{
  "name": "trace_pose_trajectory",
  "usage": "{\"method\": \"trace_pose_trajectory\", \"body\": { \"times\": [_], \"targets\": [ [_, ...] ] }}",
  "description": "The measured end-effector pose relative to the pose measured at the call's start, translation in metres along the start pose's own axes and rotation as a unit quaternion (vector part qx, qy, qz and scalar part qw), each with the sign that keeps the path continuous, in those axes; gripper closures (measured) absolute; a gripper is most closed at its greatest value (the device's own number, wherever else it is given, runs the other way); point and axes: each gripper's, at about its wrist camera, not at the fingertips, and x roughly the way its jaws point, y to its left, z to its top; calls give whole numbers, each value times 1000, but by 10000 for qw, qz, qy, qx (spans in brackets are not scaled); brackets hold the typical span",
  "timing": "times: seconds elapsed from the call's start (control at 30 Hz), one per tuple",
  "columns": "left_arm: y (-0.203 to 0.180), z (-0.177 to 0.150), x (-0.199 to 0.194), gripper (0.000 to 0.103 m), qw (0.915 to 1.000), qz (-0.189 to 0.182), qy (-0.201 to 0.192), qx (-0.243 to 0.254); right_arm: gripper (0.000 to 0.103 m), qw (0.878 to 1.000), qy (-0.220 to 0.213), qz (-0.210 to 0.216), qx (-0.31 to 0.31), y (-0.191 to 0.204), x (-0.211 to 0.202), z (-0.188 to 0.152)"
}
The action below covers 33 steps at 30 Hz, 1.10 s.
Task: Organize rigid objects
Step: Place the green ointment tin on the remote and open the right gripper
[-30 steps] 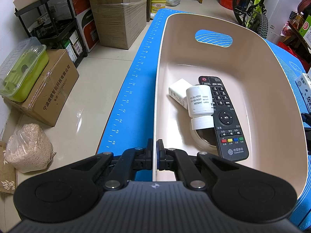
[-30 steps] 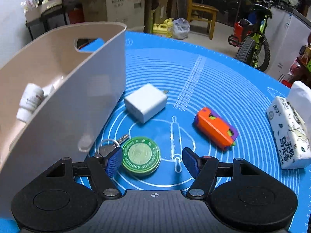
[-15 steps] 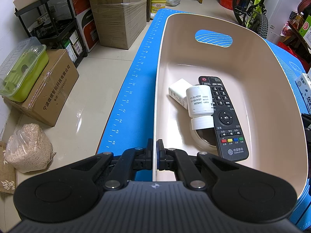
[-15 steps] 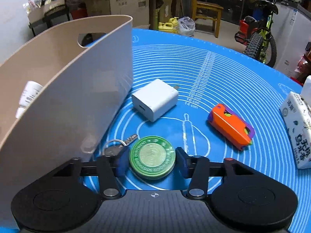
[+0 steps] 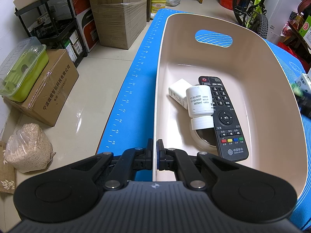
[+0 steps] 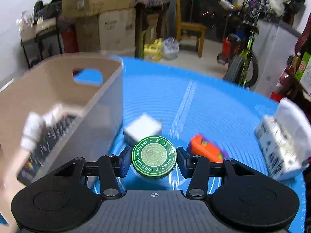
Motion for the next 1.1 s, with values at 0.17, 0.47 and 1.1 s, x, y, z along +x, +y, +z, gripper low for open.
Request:
{"method": "trace_pose_trajectory", "body": {
  "times": [0.17,0.47,1.1],
  "targets": [
    [0,0,0,99,10000,3,0,4,49,9988,-475,-130,49,12,-25,27],
    [0,0,0,99,10000,1,0,3,49,9960,-875,173,-10,44,-37,71],
    [0,0,0,99,10000,2,1,1,49,9938,852,658,-269,130,66,69]
  ]
}}
